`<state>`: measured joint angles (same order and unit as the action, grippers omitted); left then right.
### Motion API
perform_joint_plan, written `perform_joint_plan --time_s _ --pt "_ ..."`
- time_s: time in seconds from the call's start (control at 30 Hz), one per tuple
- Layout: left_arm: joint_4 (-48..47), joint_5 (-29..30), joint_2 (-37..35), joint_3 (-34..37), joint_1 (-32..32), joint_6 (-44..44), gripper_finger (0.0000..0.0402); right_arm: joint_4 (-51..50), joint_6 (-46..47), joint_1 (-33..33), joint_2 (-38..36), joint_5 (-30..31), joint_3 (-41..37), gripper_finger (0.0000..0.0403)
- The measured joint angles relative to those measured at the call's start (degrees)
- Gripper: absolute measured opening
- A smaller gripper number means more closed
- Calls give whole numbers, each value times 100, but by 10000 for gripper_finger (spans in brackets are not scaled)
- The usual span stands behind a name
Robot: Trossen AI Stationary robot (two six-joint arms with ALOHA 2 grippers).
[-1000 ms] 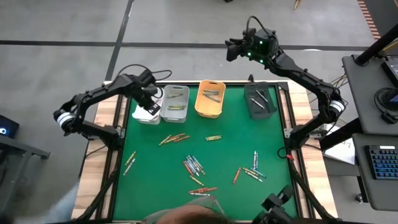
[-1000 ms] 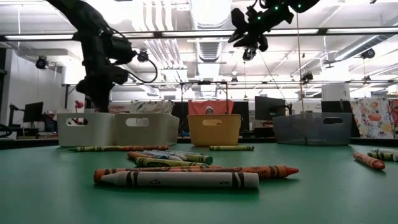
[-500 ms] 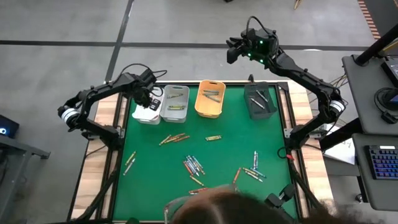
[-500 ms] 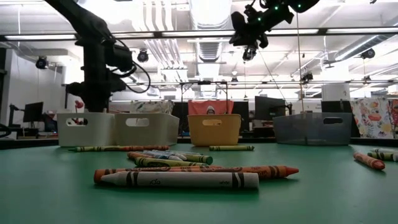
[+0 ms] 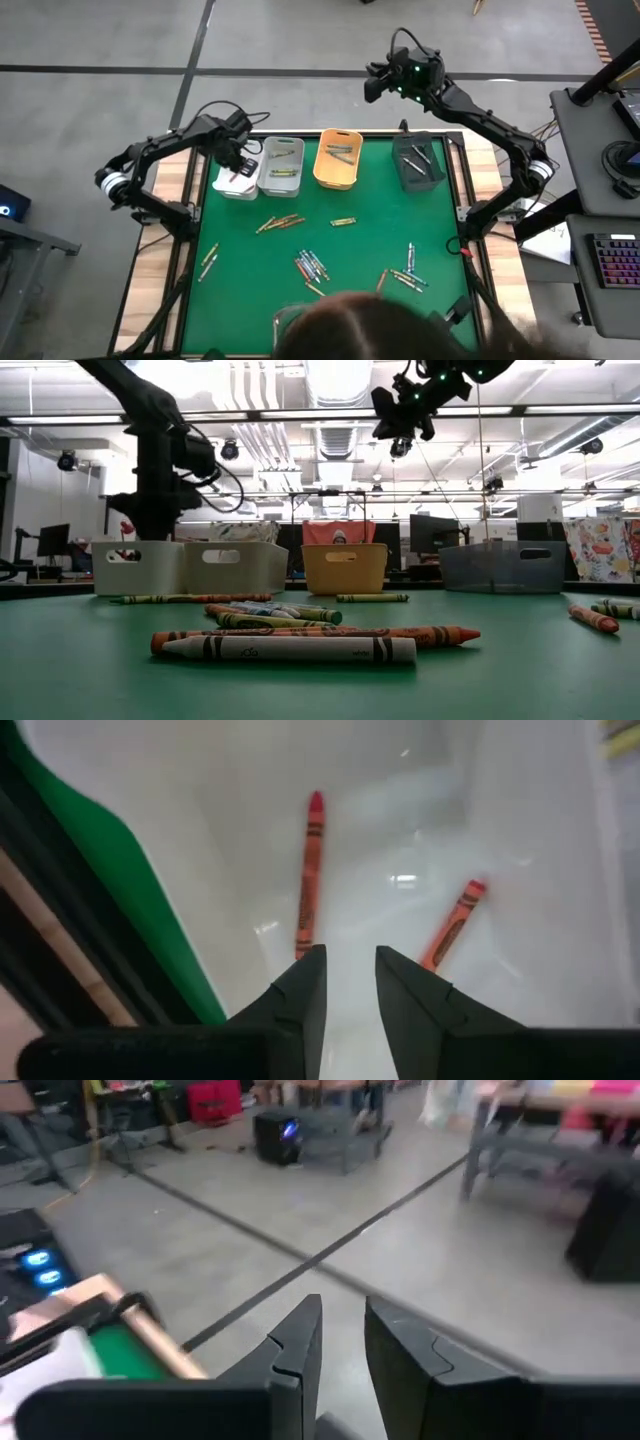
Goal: Sort crayons
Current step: Put the blue crayon into the yellow bin
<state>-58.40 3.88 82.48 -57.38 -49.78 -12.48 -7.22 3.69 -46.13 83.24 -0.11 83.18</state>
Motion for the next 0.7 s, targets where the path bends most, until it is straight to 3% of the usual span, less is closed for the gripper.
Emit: perform_joint_plan --time_s 0.3,0.47,0.57,0.63,0.7 --pt "-35 7 -348 -879 24 838 72 -234 444 287 488 -1845 -5 68" --pt "153 28 -552 -1390 136 1345 72 -1215 -448 701 702 -3308 -5 68" --pt "735 -23 -821 -1280 390 2039 72 -1920 -689 1188 803 -3417 -9 68" --pt "1027 -288 -987 -1220 526 2357 72 -2356 -54 1547 813 -3357 -9 68" --pt "1233 -787 -1133 -1220 601 1998 72 -2930 612 1889 791 -3352 -9 68"
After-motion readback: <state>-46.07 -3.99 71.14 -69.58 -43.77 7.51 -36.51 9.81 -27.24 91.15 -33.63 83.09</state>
